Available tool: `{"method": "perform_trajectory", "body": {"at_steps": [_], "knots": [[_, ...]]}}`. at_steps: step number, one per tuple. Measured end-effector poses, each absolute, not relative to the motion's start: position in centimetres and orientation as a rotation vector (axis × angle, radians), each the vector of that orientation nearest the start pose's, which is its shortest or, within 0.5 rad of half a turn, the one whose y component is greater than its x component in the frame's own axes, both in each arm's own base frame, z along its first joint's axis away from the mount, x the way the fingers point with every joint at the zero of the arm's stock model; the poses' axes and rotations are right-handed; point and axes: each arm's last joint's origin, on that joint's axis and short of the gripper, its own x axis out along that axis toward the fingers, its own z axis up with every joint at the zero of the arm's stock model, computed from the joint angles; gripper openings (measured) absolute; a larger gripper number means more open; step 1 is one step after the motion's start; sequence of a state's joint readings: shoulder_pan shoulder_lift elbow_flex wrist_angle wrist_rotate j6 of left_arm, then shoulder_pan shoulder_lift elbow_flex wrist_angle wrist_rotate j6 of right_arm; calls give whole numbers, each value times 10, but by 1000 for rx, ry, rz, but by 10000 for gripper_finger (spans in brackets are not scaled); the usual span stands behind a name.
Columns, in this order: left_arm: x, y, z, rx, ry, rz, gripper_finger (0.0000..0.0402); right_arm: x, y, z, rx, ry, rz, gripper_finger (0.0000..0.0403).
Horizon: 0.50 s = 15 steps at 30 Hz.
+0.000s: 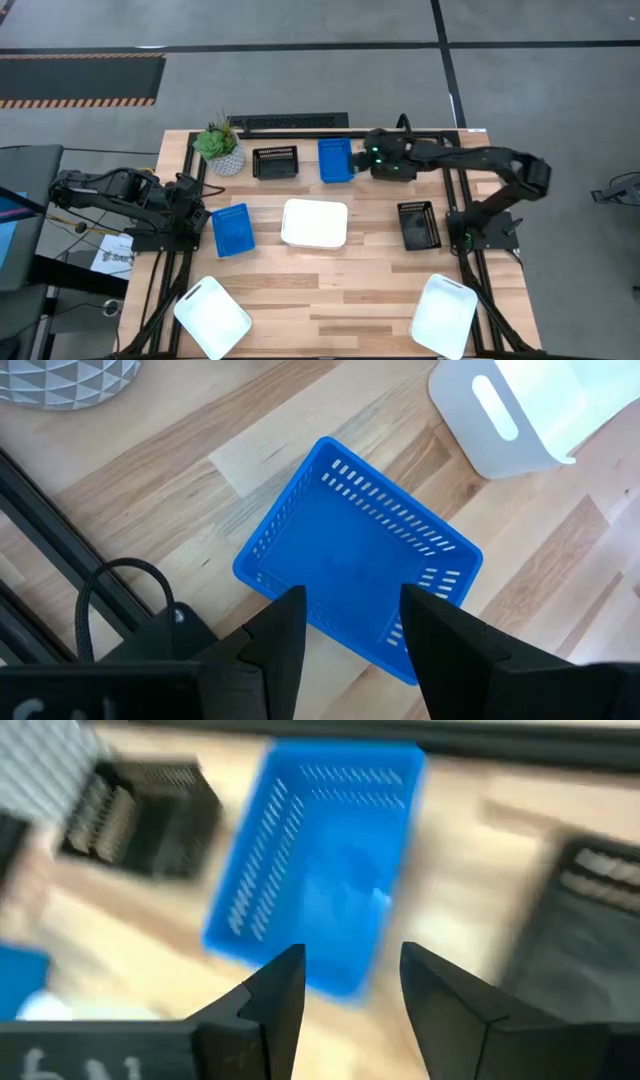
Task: Stack baskets by color
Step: Stack the bottom right black bin on top of the top right black bin
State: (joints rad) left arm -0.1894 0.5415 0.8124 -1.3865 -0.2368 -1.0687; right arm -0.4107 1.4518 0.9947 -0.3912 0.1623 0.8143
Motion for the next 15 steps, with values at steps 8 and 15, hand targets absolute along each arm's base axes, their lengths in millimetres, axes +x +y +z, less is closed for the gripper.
{"method": "perform_trajectory", "body": {"at_steps": [8,15], "knots": [[56,-4,277,-711,935,606,150,215,-57,253,826,1047,-903,169],[56,-4,277,-721,932,612,150,214,-4,244,769,1216,-887,178]]}}
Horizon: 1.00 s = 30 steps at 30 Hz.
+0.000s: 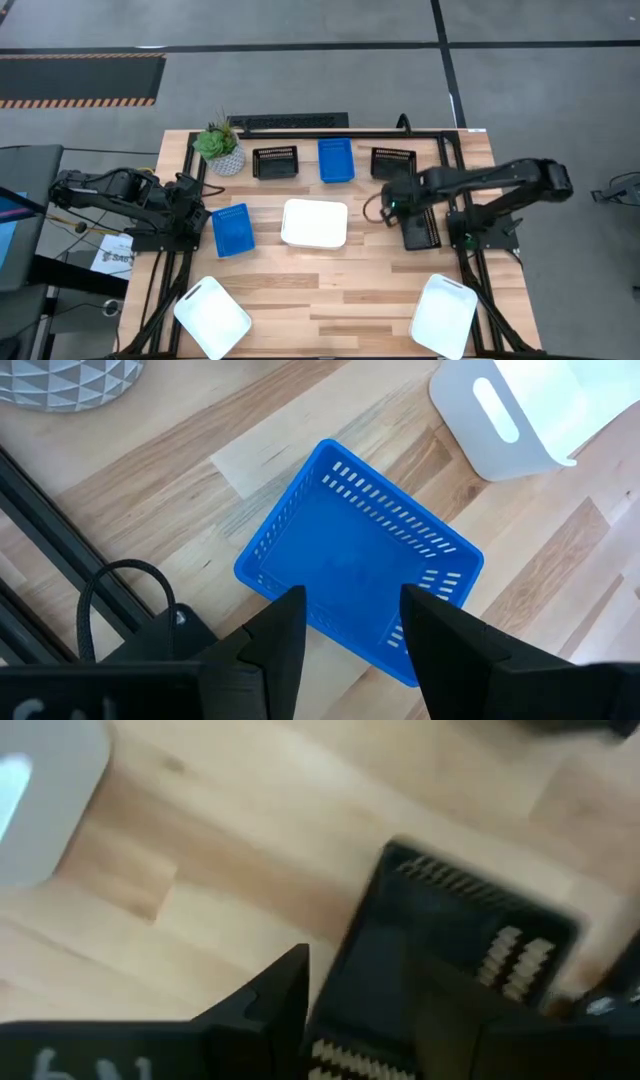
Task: Stack baskets by color
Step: Stack the bottom right black bin on top of the top right black bin
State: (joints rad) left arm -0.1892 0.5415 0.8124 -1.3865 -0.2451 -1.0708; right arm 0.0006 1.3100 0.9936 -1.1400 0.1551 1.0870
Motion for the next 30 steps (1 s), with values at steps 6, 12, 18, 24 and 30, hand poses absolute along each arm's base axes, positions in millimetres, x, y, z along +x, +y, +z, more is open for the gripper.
{"method": "perform_trajectory", "body": {"at_steps": [6,12,18,24,30], "knots": [[56,-4,277,-726,929,617,150,225,26,223,731,1286,-936,222],[56,-4,277,-711,933,609,150,231,39,205,670,1320,-1037,249],[56,-4,277,-710,933,608,150,228,36,184,671,1326,-1068,249],[56,-4,277,-710,933,608,150,212,27,157,771,1260,-1067,248],[56,-4,277,-710,933,608,150,210,27,148,772,1262,-1058,227]]}}
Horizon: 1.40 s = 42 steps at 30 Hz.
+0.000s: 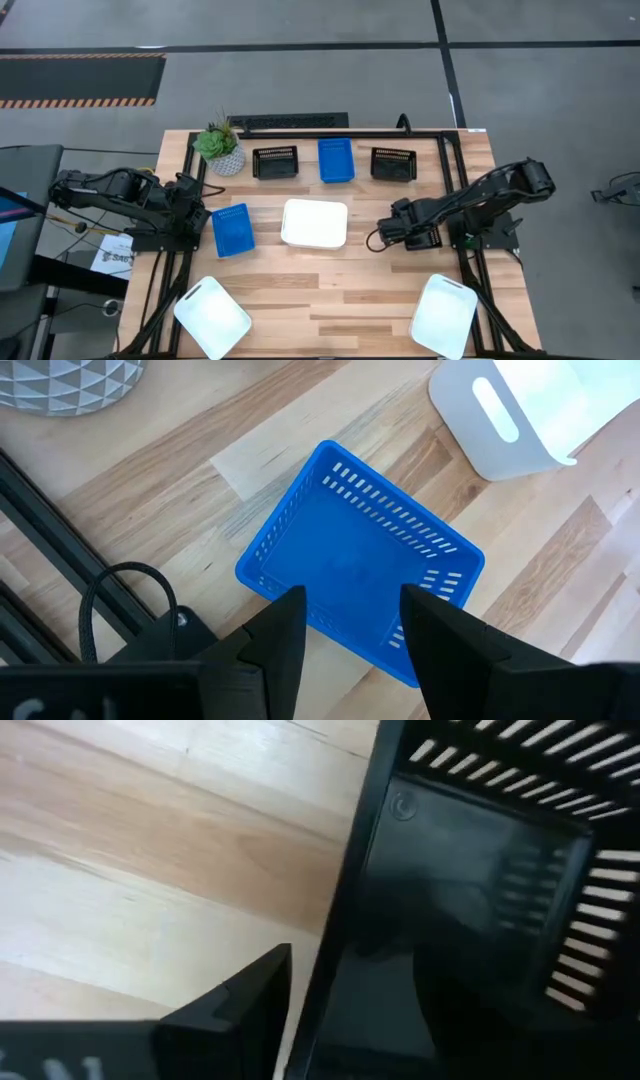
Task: Stack baskets by color
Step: Stack the bottom right black bin on top of the top right black bin
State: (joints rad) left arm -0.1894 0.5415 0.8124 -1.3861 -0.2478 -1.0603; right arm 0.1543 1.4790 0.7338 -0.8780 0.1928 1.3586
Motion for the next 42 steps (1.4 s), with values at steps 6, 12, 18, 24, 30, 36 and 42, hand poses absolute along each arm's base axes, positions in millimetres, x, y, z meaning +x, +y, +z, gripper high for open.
{"method": "perform_trajectory", "body": {"at_steps": [6,12,18,24,30,36,42], "knots": [[56,-4,277,-710,932,609,150,211,27,146,744,1271,-1054,128],[56,-4,277,-710,932,610,150,212,28,148,715,1283,-1019,13],[56,-4,277,-710,931,610,150,227,30,168,687,1298,-925,6],[56,-3,277,-713,930,613,150,243,26,220,549,1352,-820,3],[56,-3,277,-714,930,613,150,249,5,265,116,1417,-645,2],[56,-3,277,-716,929,614,150,251,-29,264,-249,1534,-367,1],[56,-3,277,-716,929,615,150,247,-70,254,-307,1578,-360,1]]}}
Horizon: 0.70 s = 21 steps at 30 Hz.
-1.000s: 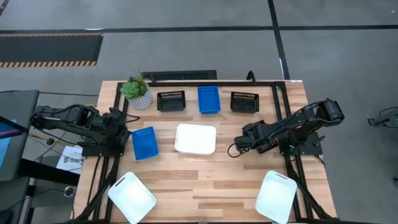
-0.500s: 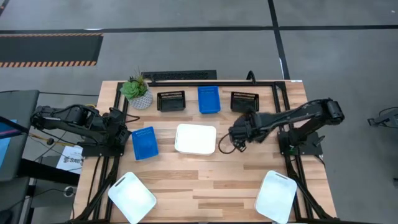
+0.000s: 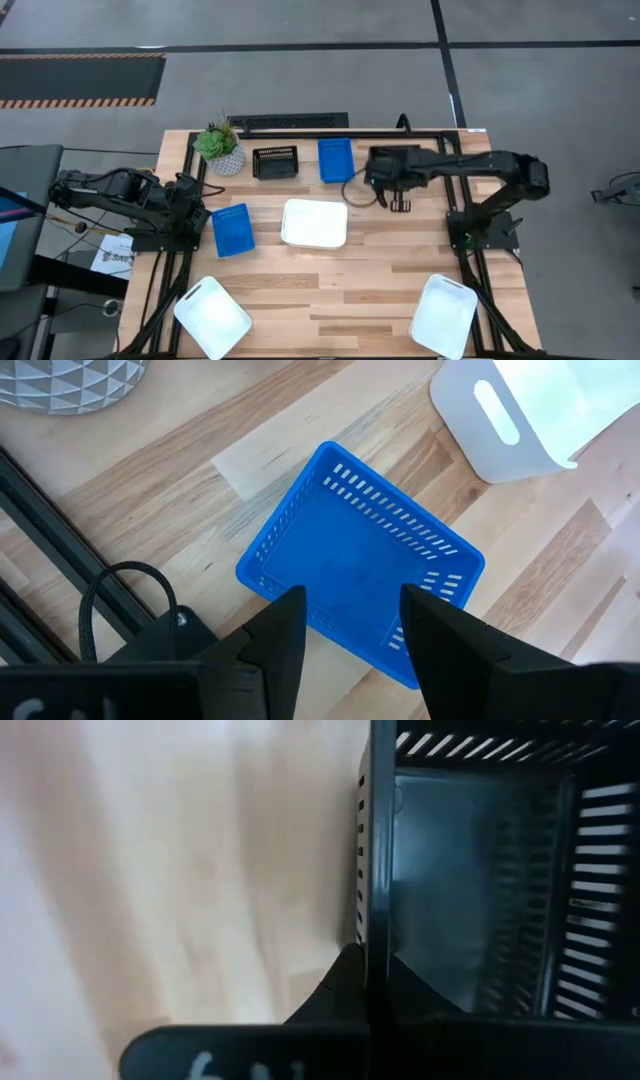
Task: Stack baskets by color
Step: Stack the bottom right black bin on top of the top right black bin
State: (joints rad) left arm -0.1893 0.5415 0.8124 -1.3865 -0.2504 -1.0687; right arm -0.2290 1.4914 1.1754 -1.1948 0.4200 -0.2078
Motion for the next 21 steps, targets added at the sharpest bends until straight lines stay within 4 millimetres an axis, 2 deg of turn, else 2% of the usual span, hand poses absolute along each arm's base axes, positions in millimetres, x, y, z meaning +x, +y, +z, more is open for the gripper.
{"method": "perform_trajectory", "body": {"at_steps": [5,8,15,21], "knots": [[56,-3,277,-710,931,611,150,233,-98,240,-251,1636,-405,1],[56,-3,277,-705,933,608,150,234,-110,235,-250,1588,-427,1],[56,-3,277,-709,932,611,150,231,-130,225,-224,1522,-405,1],[56,-3,277,-709,932,612,150,225,-143,224,-136,1493,-399,1]]}}
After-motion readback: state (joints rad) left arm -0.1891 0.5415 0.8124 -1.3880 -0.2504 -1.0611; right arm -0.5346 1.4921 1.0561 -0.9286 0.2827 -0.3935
